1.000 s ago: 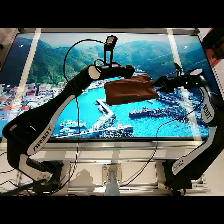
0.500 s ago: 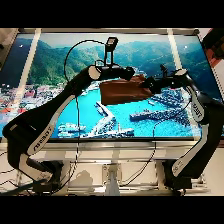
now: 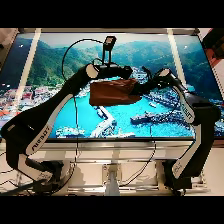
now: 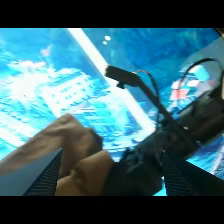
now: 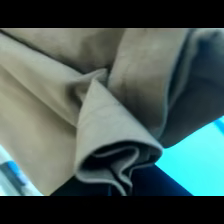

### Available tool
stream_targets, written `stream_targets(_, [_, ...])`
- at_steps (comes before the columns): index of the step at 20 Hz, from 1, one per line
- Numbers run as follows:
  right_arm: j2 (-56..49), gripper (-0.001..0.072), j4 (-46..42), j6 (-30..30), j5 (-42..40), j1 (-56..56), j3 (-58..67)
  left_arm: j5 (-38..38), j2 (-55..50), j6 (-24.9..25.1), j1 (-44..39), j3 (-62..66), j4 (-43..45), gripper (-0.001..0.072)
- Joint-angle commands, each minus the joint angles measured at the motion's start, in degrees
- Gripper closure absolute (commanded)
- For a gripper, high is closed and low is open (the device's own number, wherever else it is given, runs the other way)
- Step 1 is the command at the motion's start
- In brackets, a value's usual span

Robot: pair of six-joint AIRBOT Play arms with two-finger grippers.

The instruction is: Fold the clothes and pants, and hang the long-sleeved shirts on hangers.

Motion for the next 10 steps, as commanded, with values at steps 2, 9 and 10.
stream_targets(2, [6.82, 0.0695, 1.44, 0.94, -2.19, -3.91, 0.35, -8.81, 4.5, 0.42, 6.08, 0.02, 4.7, 0.0004])
stream_targets(9, [23.52, 0.0695, -12.79, 13.03, -3.63, -24.83, 0.35, -24.61, 11.87, 0.42, 19.5, 0.0, 7.98, 0.0013])
stream_targets(10, [25.33, 0.0695, -14.97, 14.64, -3.37, -28.55, 0.35, -26.47, 12.2, 0.42, 20.79, 0.0, 8.0, 0.0013])
